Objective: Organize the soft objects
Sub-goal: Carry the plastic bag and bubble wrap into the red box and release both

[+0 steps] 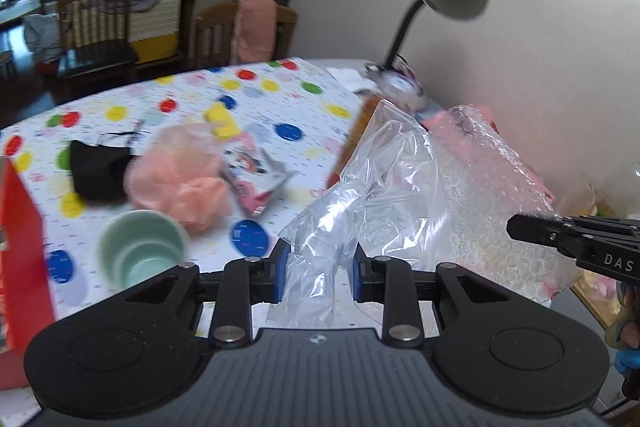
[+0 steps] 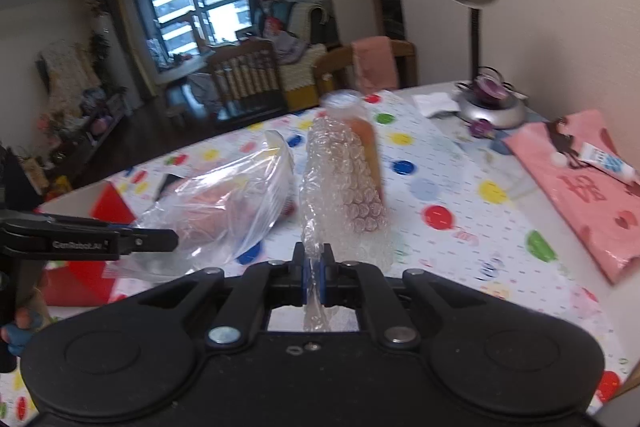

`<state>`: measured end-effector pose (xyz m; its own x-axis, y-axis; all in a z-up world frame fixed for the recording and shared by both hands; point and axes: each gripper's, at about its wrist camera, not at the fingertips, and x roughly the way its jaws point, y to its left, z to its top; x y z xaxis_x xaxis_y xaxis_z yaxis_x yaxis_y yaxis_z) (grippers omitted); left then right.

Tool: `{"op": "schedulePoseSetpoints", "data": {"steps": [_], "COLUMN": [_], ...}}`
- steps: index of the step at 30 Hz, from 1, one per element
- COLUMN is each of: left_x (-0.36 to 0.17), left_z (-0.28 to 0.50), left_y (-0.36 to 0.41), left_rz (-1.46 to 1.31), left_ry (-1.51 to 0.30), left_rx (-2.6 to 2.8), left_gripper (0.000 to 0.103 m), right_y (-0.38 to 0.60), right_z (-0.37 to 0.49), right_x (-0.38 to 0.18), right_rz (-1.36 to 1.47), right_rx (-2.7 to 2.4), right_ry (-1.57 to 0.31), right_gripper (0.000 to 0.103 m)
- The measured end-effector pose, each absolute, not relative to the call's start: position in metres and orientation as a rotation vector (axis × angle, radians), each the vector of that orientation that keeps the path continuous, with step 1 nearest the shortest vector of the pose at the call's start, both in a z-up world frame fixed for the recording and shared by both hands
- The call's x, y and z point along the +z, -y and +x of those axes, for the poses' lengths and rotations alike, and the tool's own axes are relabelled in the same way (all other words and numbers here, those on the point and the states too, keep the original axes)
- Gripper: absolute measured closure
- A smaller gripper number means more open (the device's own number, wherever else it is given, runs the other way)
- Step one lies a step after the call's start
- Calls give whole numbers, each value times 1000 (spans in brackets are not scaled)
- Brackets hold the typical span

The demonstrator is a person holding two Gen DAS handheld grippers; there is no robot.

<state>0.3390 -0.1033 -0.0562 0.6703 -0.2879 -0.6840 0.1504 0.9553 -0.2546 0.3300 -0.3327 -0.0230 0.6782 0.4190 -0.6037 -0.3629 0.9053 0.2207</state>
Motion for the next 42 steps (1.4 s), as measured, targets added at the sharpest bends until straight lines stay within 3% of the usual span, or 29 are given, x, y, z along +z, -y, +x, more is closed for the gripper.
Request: {"op": "schedulePoseSetpoints", "data": {"steps": [15,42], "left_x": [-12,8], "left_z": [274,183], "left_y": [0,-182], "left_rz": [-283,-339], "left_ry": [-719,-647], "left_rx": [-30,296], "left_gripper": [75,75], "right_y": [232,17], "right_z": [322,296], "right_x": [16,39], "right_rz": [63,-66], "right_rx": [652,941], "right_ry": [-651,-630], "right_gripper": [99,99]}}
